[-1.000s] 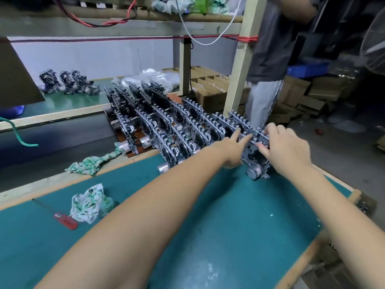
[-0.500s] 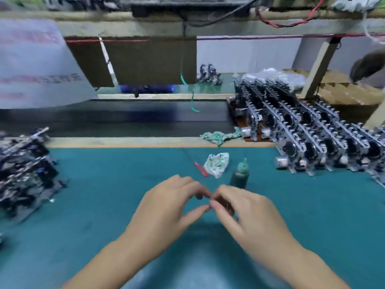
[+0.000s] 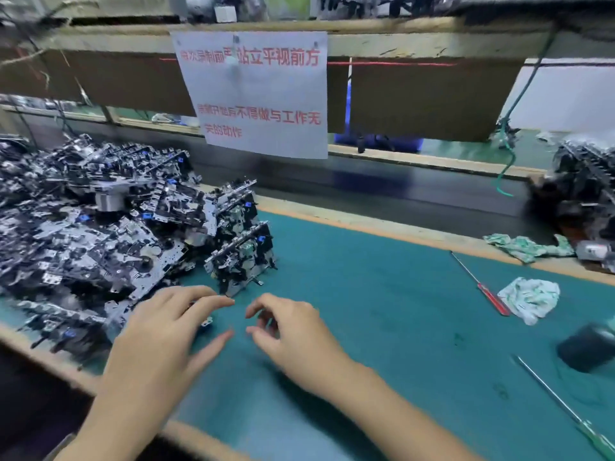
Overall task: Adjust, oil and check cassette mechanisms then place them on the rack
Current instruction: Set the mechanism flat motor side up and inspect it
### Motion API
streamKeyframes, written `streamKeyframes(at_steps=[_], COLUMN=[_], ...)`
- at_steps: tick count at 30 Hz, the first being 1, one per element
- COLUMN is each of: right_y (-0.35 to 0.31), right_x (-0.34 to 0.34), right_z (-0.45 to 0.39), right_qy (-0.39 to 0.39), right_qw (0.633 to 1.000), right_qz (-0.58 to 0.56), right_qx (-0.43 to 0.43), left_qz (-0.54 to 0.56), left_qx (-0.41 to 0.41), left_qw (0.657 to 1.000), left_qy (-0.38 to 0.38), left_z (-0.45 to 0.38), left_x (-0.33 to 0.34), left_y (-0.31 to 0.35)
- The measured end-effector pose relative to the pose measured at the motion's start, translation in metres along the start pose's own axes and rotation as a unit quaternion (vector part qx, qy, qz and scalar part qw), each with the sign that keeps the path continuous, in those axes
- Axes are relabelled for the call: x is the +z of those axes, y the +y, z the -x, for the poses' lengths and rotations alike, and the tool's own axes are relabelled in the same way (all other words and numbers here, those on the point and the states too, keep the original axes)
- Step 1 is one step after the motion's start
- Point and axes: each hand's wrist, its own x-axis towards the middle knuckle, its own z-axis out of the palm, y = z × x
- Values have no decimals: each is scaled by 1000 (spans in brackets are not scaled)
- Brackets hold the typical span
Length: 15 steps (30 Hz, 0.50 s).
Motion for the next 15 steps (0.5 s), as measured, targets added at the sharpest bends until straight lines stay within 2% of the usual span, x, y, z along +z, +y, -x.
streamKeyframes(at_steps=[2,4,6,9,15], right_y=[-16,-25,-30,-33,-28], right_x=[25,44,55,63,69], right_z=[-20,-37,-50,-62,-65], right_qy=[-16,-45,-81,-89,-53], right_qw=[999,997,991,979,966], right_qz=[-42,-35,-45,-107,-167], right_qx=[25,54,95,147,190], left_qz=[-74,-138,-170,-169,-144], left_qx=[-13,-24,-20,39,109], left_qw=[996,983,974,982,983], left_qy=[-57,-122,-145,-68,-34], left_z=[6,12,20,27,36], left_x=[-8,-9,-5,0,3], left_y=[-19,-36,-49,-61,-62])
